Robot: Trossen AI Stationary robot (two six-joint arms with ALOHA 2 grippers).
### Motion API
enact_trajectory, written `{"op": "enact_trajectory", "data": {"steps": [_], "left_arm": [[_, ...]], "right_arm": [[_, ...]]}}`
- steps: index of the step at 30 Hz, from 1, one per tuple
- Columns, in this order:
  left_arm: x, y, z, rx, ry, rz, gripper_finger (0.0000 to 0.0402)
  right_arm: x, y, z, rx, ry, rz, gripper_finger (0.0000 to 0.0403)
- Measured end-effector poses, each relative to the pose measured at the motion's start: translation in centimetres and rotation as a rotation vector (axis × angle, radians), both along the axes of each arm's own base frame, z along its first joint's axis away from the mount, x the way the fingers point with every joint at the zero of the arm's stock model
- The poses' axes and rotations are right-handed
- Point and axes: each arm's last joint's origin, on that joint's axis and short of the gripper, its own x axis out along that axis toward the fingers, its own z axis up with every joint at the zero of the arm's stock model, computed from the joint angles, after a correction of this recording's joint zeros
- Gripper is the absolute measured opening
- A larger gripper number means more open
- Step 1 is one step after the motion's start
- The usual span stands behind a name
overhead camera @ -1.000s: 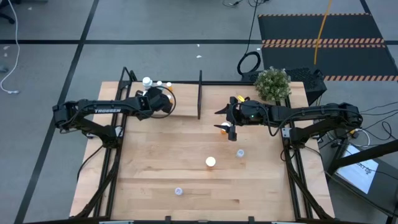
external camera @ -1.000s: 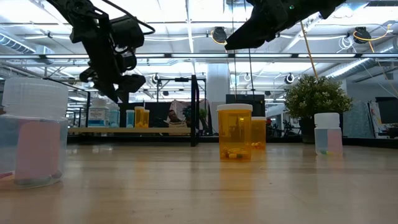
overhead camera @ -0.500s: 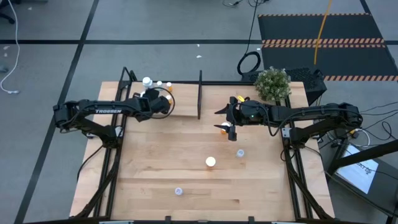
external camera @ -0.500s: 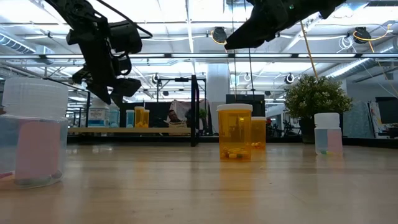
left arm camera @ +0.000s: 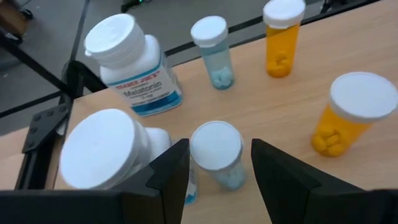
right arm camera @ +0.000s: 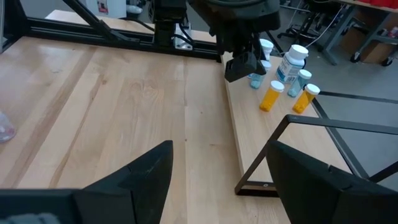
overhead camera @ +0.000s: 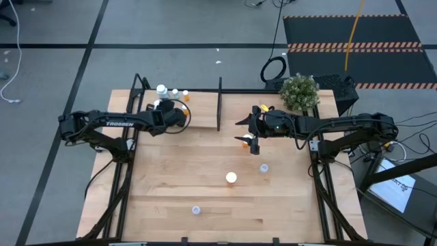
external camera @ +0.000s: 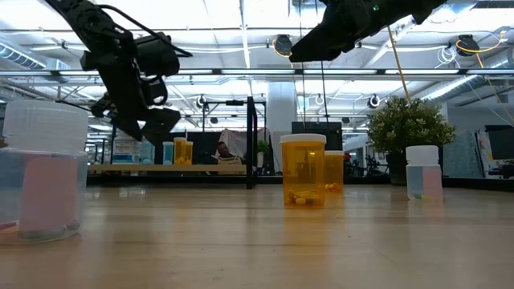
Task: Pick and place medicine bottles onto shelf by color
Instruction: Adjust the blue pill bottle on the shelf
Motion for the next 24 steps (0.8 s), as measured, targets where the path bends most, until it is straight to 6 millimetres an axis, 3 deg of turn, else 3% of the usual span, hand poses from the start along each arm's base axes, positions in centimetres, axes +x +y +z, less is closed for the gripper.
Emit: {"op": "enact_trajectory", "data": {"steps": [24], "left_arm": [[0.53,0.16,0.59,0.024,-0.020,-0.062,0.0175]], "right_arm": [[-0.01,0.00,-0.01,0.007,0.000,-0.004,0.0253]]}}
